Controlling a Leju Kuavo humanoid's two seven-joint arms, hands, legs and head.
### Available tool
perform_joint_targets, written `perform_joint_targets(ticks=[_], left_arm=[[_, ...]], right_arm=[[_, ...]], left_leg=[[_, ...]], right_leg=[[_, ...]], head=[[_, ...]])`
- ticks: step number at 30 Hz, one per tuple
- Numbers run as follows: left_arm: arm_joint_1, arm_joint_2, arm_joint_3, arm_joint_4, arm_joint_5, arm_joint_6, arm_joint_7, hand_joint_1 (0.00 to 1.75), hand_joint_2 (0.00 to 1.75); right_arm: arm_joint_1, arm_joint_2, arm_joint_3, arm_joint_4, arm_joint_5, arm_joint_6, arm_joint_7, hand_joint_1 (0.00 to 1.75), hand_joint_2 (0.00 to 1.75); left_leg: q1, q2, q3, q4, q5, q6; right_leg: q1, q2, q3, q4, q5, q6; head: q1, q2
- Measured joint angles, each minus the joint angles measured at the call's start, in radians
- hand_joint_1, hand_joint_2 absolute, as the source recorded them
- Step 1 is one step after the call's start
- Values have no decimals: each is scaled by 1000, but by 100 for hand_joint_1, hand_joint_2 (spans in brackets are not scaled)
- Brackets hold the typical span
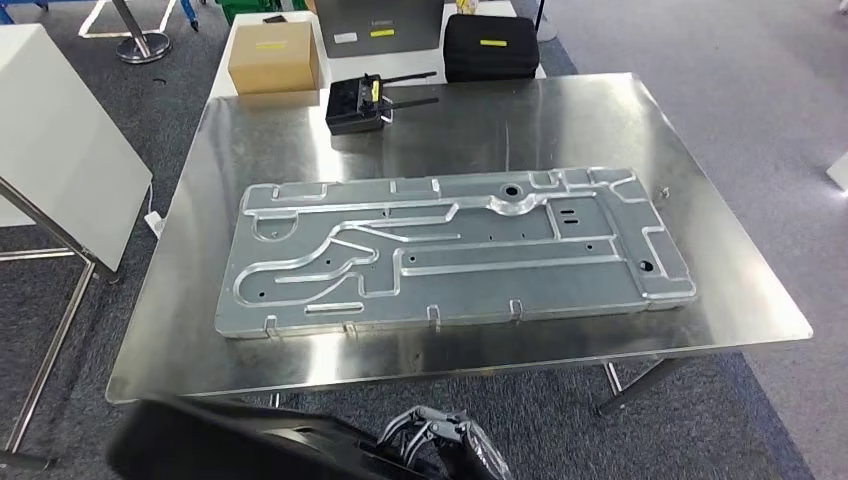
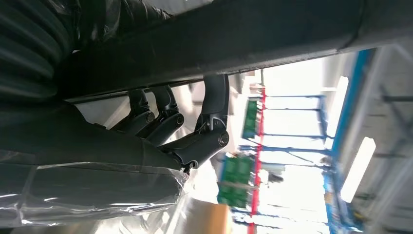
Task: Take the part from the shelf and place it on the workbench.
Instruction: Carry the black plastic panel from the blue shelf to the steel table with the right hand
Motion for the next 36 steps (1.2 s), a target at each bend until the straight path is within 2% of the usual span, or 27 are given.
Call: perform_joint_targets(ticks=[2,4,7,8,9,10,12,13,14,16,18,19,20,22,23,24,25,27,28,29,30,33,34,36], left_arm=[[0,0,-2,0,0,0,0,0,175],[0,0,-4,0,-2,-1,0,0,175],[-3,0,-9,0,-7,-4,0,0,175],[-4,0,-11,0,-8,-6,-1,0,175],[-4,0,-12,0,-10,-9,-1,0,175],[-4,0,-14,0,-12,-13,-2,0,175],[-5,0,-16,0,-15,-18,-4,0,175],[-5,-1,-16,0,-16,-19,-5,0,175],[-5,-1,-17,0,-16,-20,-5,0,175],[-4,-2,-17,0,-17,-20,-6,0,175],[-3,-1,-19,0,-18,-20,-6,0,175],[-4,-1,-20,0,-19,-20,-6,0,175],[-4,0,-20,0,-20,-21,-6,0,175],[-5,0,-22,0,-25,-22,-7,0,175],[-4,0,-24,0,-27,-24,-8,0,175],[-4,1,-25,0,-30,-25,-8,0,175],[-3,1,-28,0,-31,-28,-9,0,175],[-3,2,-34,0,-34,-33,-9,0,175],[-4,3,-37,0,-36,-35,-10,0,175],[-5,4,-40,0,-38,-36,-10,0,175],[-7,4,-41,0,-39,-36,-10,0,175],[-8,4,-43,0,-44,-37,-9,0,175],[-8,4,-43,0,-45,-37,-9,0,175],[-8,5,-46,0,-48,-38,-9,0,175]], right_arm=[[-2,0,-2,6,-10,2,18,175,175],[-5,0,-4,13,-17,3,34,175,175],[-11,-1,-12,31,-26,1,67,175,175],[-16,-1,-15,39,-26,0,79,175,175],[-22,-1,-18,48,-24,-1,90,175,175],[-31,-2,-21,56,-23,-2,100,175,175],[-50,-2,-28,68,-22,-4,114,175,175],[-59,-2,-31,72,-22,-5,118,175,175],[-67,-2,-34,76,-22,-5,122,175,175],[-83,-2,-38,83,-23,-7,131,175,175],[-99,-1,-39,89,-25,-9,140,175,175],[-106,0,-40,90,-26,-10,142,175,175],[-112,1,-42,92,-28,-12,145,175,175],[-127,2,-47,97,-43,-22,154,175,175],[-138,3,-53,101,-59,-30,160,175,175],[-150,3,-61,105,-79,-37,166,175,175],[-165,5,-73,110,-105,-41,172,175,175],[-201,10,-106,117,-166,-43,186,175,175],[-223,14,-128,121,-201,-43,194,175,175],[-248,17,-150,125,-232,-44,203,175,175],[-272,20,-172,129,-258,-46,211,175,175],[-336,24,-233,139,-311,-59,232,175,175],[-356,24,-255,143,-325,-67,239,175,175],[-392,24,-299,150,-340,-84,250,175,175]], left_leg=[[0,-3,2,-6,3,14],[3,-6,7,-13,7,28],[1,-11,8,-15,8,39],[-1,-14,8,-14,8,40],[-2,-18,8,-13,7,40],[-4,-22,10,-12,6,40],[-6,-31,14,-12,4,38],[-7,-34,14,-10,3,35],[-8,-36,14,-10,3,31],[-8,-38,12,-12,4,20],[-7,-36,9,-5,-4,10],[-7,-33,-1,19,-21,6],[-6,-30,-21,63,-47,3],[-5,-26,-81,191,-106,-3],[-4,-24,-107,242,-121,-5],[-4,-23,-122,267,-120,-7],[-4,-21,-117,252,-99,-8],[-3,-15,-63,130,-31,-6],[-4,-12,-34,65,-5,-3],[-6,-11,-15,22,8,2],[-8,-10,-9,5,9,7],[-10,-14,-9,-3,15,26],[-9,-14,-9,-6,18,34],[-7,-15,-9,-10,22,44]], right_leg=[[-2,3,3,0,-2,11],[-6,24,-13,41,-31,20],[-7,54,-101,220,-118,25],[-7,57,-125,264,-127,24],[-7,58,-134,275,-117,23],[-7,59,-124,246,-88,19],[-4,65,-65,113,-16,9],[-2,68,-39,53,7,4],[1,71,-24,18,16,0],[6,71,-22,3,16,-5],[1,68,-18,-6,21,-14],[-2,65,-15,-11,24,-20],[-4,62,-13,-15,26,-25],[-2,56,-12,-15,25,-30],[-2,54,-13,-13,24,-31],[-1,52,-13,-11,23,-31],[-1,52,-13,-9,22,-30],[-2,51,-13,-3,17,-25],[0,52,-14,2,15,-21],[1,52,-16,5,13,-16],[3,52,-18,7,13,-11],[1,51,-22,11,11,6],[-1,52,-30,28,-1,11],[-4,56,-73,121,-54,19]], head=[[0,0],[0,0],[0,0],[0,0],[0,0],[0,0],[0,0],[0,0],[0,0],[0,0],[0,0],[-1,0],[-1,0],[-1,0],[-1,0],[-1,0],[-1,0],[-1,0],[-1,0],[-1,0],[0,0],[0,0],[0,0],[0,0]])
